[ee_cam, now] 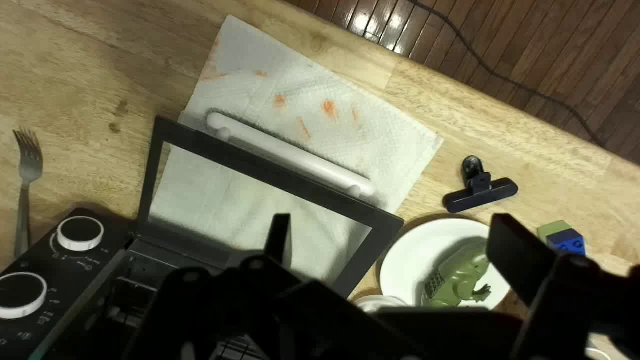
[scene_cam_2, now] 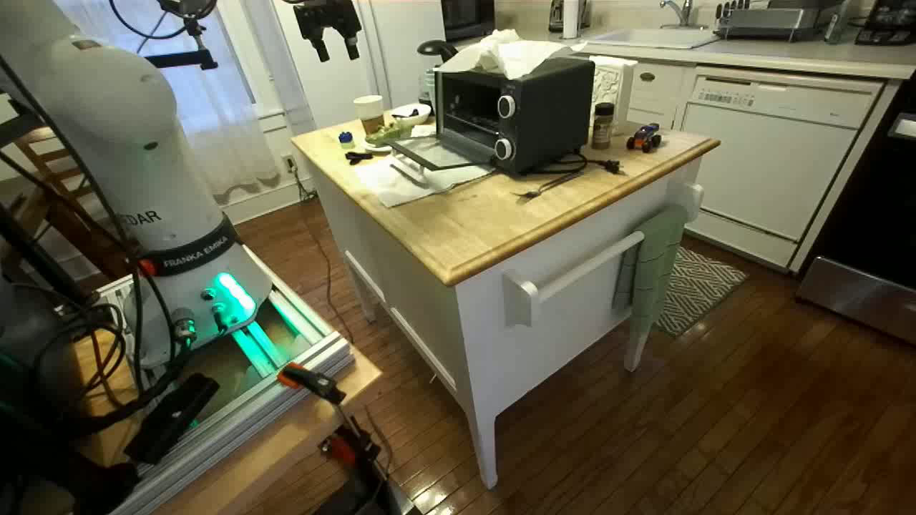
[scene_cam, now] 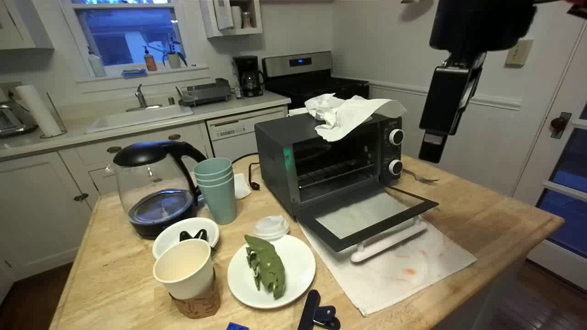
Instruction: Put the silver fork on the white plate
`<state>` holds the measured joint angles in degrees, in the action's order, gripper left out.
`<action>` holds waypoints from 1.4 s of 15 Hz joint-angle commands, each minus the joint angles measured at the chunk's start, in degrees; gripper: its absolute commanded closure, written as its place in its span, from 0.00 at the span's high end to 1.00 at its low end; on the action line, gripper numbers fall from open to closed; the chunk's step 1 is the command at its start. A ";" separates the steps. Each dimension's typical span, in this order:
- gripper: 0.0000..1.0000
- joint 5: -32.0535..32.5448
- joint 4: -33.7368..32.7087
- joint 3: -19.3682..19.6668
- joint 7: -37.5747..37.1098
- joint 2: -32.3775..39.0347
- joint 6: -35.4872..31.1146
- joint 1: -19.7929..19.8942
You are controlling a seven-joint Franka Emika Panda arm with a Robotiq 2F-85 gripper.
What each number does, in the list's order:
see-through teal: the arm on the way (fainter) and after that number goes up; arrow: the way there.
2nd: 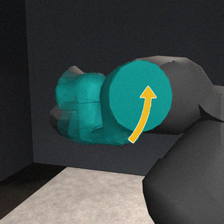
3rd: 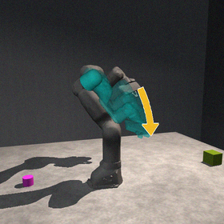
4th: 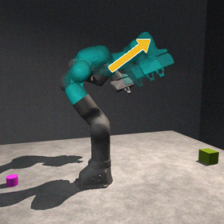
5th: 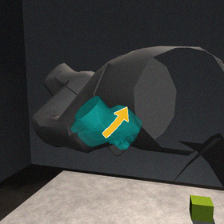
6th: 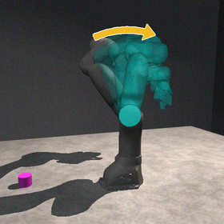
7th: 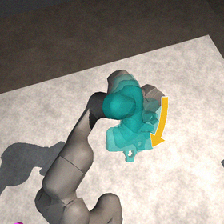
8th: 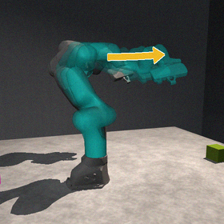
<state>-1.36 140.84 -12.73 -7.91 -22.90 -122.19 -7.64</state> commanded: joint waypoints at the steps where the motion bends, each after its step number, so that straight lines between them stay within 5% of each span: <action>1: 1.00 0.28 -0.09 0.57 -0.22 0.06 0.12 -0.62; 11: 1.00 0.28 -0.09 0.57 -0.22 0.07 0.12 -0.62; 21: 1.00 0.75 2.13 18.31 17.66 -3.93 6.62 8.45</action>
<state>-1.23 142.23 1.66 5.08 -24.49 -118.21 -2.08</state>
